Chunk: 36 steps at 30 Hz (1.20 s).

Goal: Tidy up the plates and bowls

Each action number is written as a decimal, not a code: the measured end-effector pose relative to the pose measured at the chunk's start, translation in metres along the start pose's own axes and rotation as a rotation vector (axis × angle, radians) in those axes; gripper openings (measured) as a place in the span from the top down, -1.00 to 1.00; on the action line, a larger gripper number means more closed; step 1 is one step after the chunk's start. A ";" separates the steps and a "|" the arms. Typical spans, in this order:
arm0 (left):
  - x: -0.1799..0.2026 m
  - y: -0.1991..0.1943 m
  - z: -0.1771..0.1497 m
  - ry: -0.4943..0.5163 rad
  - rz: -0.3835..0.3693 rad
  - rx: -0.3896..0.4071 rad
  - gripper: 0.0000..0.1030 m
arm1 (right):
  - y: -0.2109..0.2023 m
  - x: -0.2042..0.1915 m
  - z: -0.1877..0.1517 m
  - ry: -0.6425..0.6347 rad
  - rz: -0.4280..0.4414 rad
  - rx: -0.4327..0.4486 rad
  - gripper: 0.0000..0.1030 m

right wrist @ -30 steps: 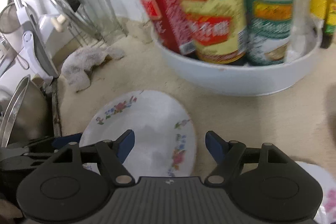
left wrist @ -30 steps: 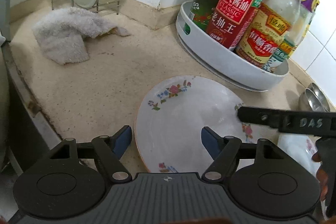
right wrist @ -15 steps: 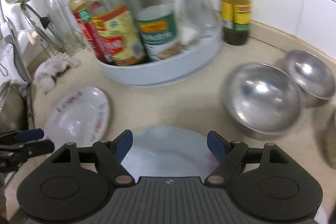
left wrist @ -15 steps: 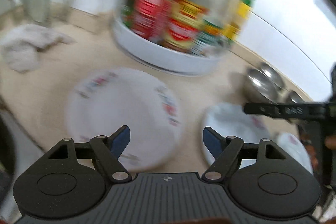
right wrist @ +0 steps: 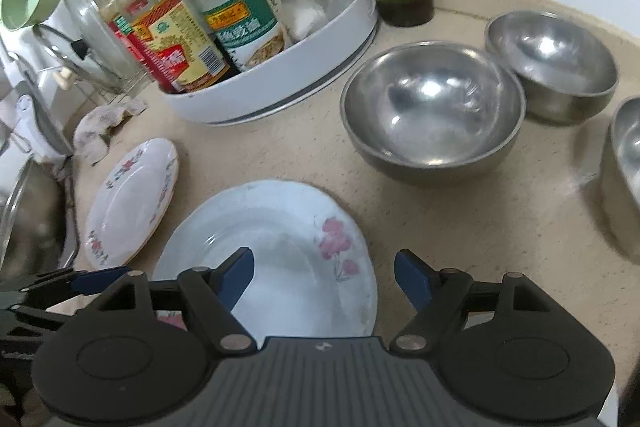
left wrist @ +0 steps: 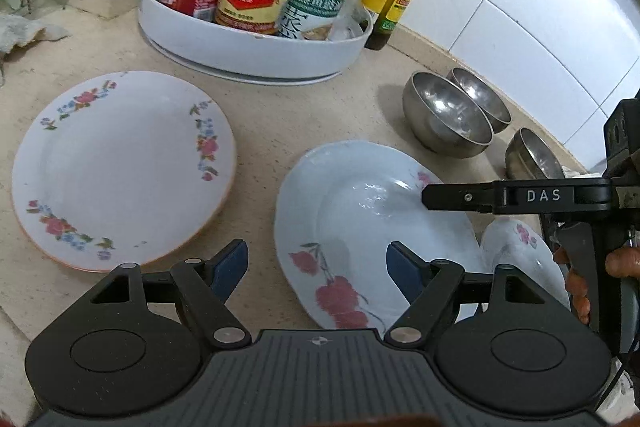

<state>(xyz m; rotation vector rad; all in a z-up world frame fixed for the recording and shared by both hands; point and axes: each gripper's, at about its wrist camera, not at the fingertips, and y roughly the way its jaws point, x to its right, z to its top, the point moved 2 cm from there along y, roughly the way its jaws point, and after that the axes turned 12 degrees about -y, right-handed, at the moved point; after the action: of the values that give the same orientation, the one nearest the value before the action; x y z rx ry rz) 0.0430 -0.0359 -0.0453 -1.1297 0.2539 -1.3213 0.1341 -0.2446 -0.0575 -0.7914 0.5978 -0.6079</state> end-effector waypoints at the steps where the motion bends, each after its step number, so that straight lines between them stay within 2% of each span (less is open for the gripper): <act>1: 0.001 0.002 0.000 -0.002 0.001 -0.003 -0.57 | 0.002 0.001 0.000 -0.007 0.007 -0.007 -0.37; 2: 0.003 0.005 -0.001 -0.005 0.002 -0.009 -0.56 | 0.003 0.001 0.000 -0.010 0.014 -0.013 -0.30; 5: 0.007 0.012 -0.002 -0.014 -0.001 -0.029 -0.53 | 0.007 0.003 -0.001 -0.003 0.047 -0.019 -0.25; 10: 0.009 0.019 -0.006 -0.010 0.005 -0.043 -0.51 | 0.006 0.002 -0.005 -0.004 0.079 -0.020 -0.26; 15: 0.010 0.019 -0.008 0.018 0.000 -0.038 -0.59 | 0.002 0.005 -0.009 0.025 0.149 -0.045 -0.58; 17: 0.011 0.020 -0.009 0.032 -0.006 -0.037 -0.63 | 0.004 0.001 -0.009 0.010 0.178 -0.065 -0.96; 18: 0.012 0.020 -0.009 0.037 -0.006 -0.038 -0.64 | 0.005 -0.002 -0.009 -0.006 0.185 -0.076 -0.98; 21: 0.015 0.022 -0.009 0.055 0.015 -0.032 -0.58 | 0.008 -0.013 -0.009 -0.076 0.141 -0.103 -0.98; 25: 0.017 0.023 -0.008 0.080 0.044 -0.024 -0.51 | 0.006 -0.019 -0.012 -0.109 0.081 -0.076 -0.70; 29: 0.019 0.023 -0.007 0.083 0.079 0.002 -0.41 | 0.005 -0.022 -0.013 -0.110 0.029 -0.056 -0.56; 31: 0.019 0.023 -0.008 0.078 0.089 0.010 -0.36 | 0.005 -0.026 -0.016 -0.108 -0.008 -0.038 -0.55; 36: 0.012 0.018 -0.004 0.038 0.083 0.014 -0.36 | 0.002 -0.023 -0.017 -0.043 -0.001 -0.007 -0.45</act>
<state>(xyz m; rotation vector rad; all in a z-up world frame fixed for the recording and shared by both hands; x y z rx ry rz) 0.0555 -0.0510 -0.0556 -1.0726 0.3160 -1.2704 0.1074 -0.2358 -0.0627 -0.8091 0.5603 -0.5890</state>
